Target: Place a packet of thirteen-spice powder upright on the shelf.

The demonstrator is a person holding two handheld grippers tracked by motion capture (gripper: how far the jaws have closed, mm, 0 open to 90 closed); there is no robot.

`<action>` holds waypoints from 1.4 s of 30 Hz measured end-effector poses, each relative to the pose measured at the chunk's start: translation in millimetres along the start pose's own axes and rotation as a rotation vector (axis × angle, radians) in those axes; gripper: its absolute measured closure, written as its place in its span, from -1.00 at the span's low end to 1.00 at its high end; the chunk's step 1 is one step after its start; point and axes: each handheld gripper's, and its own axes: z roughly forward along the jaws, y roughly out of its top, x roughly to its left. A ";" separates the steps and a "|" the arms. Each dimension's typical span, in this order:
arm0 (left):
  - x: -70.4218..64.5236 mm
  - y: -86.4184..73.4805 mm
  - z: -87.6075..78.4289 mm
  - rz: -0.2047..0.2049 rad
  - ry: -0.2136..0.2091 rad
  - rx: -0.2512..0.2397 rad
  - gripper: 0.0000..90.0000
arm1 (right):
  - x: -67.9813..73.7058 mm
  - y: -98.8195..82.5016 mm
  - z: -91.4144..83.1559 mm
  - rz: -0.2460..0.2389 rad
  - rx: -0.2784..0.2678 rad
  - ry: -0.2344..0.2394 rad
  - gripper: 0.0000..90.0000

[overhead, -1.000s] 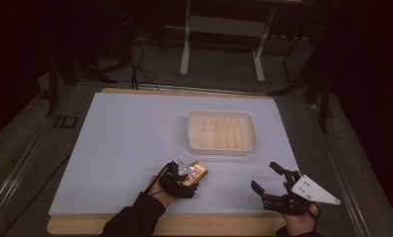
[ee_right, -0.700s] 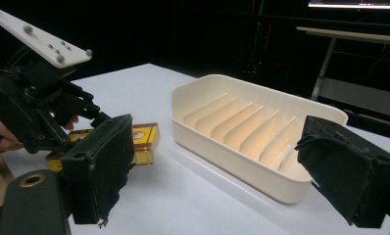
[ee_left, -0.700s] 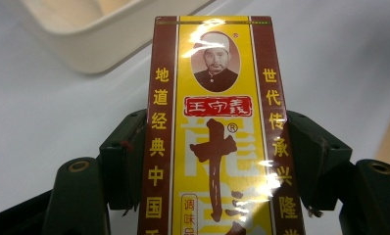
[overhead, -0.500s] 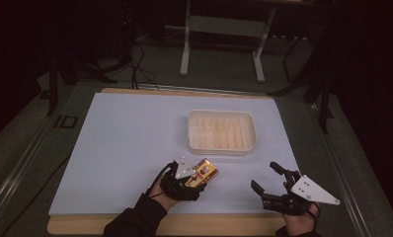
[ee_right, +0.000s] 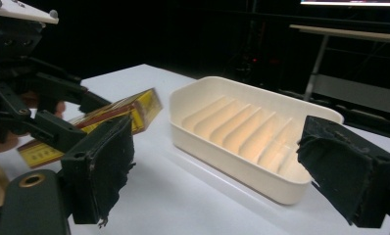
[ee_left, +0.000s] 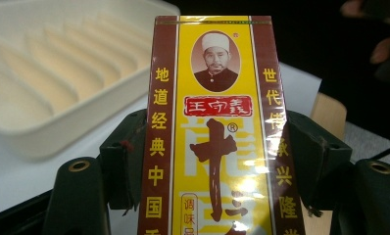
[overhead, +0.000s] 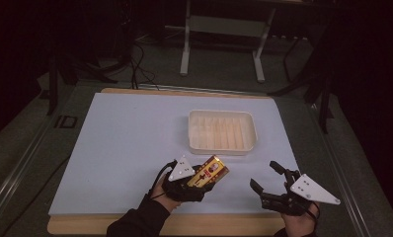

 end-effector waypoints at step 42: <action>-5.5 -5.6 2.4 0.106 -0.005 -0.398 -0.26 | 39.0 57.6 52.7 0.243 -0.016 0.062 -0.69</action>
